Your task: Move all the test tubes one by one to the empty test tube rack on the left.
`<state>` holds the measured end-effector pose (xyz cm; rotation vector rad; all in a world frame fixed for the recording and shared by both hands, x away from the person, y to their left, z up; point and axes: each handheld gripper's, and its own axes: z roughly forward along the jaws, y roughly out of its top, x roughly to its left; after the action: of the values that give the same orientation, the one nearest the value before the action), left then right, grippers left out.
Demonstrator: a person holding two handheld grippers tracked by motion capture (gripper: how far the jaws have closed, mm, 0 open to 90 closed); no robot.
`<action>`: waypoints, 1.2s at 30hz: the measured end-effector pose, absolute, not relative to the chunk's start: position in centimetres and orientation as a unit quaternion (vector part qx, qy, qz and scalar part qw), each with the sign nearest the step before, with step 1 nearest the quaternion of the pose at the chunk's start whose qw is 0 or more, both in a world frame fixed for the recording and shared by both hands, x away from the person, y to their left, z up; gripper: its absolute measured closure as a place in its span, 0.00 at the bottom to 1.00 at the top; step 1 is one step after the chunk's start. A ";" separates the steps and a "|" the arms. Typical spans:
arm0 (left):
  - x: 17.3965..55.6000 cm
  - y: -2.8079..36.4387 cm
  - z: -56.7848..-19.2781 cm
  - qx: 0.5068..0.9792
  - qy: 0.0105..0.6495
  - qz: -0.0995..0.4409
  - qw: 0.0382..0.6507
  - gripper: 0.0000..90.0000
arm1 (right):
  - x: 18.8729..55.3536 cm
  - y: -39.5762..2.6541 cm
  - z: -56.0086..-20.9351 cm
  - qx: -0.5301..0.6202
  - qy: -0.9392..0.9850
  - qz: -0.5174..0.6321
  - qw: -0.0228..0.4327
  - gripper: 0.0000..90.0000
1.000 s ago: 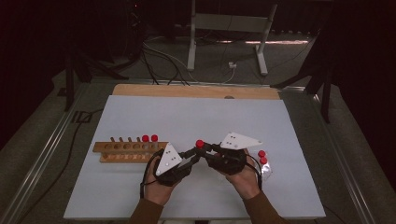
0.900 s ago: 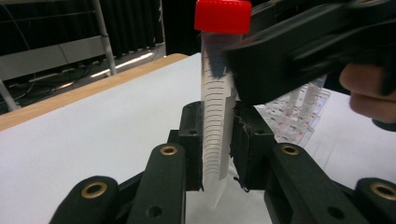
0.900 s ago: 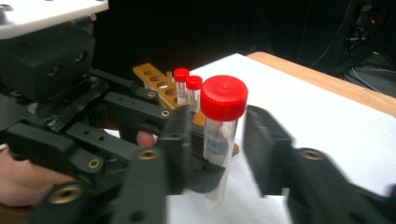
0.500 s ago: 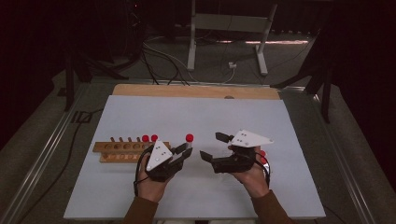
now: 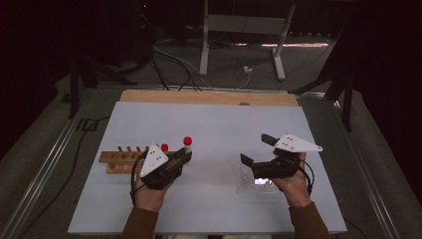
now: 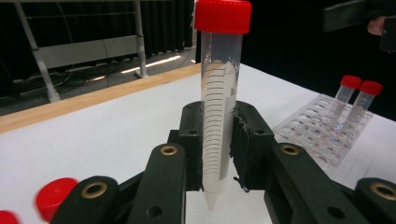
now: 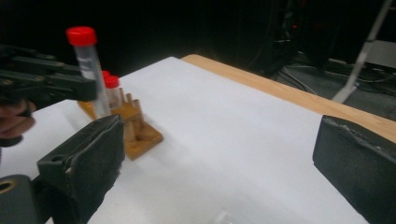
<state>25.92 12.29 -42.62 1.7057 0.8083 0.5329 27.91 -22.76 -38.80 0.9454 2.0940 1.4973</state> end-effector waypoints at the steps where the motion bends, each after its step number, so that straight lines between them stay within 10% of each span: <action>1: 25.9 12.5 -42.5 0.722 0.344 0.227 0.556 0.85 | 27.9 -23.1 -38.8 0.341 0.748 0.533 0.201 0.01; 36: 25.9 20.4 -41.5 0.665 0.409 0.277 0.560 0.84 | 27.3 -31.0 -40.0 0.414 0.695 0.534 0.245 0.00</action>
<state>25.89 20.36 -41.55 1.5686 0.9654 0.6523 27.34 -31.04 -40.01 1.1312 1.8961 1.4581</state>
